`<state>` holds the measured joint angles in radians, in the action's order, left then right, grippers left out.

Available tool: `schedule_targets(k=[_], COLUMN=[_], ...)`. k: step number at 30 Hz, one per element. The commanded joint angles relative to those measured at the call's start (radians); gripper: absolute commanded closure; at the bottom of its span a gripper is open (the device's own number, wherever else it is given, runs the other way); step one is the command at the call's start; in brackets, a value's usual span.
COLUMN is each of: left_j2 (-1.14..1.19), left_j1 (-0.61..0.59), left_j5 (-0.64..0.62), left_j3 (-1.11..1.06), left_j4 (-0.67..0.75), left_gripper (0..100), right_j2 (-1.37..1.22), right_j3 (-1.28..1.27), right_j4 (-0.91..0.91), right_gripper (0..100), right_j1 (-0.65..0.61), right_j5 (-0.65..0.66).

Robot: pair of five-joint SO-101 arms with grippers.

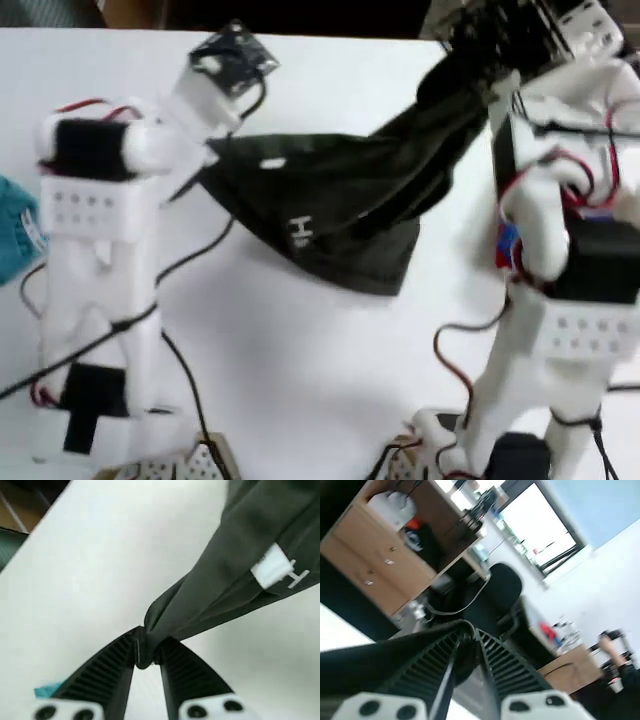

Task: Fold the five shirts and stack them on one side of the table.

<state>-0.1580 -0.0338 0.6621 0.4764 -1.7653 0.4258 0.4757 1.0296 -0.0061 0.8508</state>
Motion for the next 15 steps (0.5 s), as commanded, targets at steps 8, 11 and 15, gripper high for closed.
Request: schedule_targets(k=[8, 11, 15], left_j2=[-0.219, -0.226, -0.229], left_j1=[-0.081, -0.081, -0.081], left_j5=[0.026, 0.026, 0.026], left_j3=[0.162, 0.196, 0.259], left_j4=[-0.012, -0.012, -0.012], left_gripper=[97, 97, 97], right_j2=[0.147, 0.148, 0.148], right_j3=[0.040, 0.046, 0.046], right_j4=[-0.081, -0.087, -0.088], right_gripper=[97.8, 97.8, 97.8], right_j1=[-0.001, -0.001, -0.001], right_j5=[0.018, 0.018, 0.018])
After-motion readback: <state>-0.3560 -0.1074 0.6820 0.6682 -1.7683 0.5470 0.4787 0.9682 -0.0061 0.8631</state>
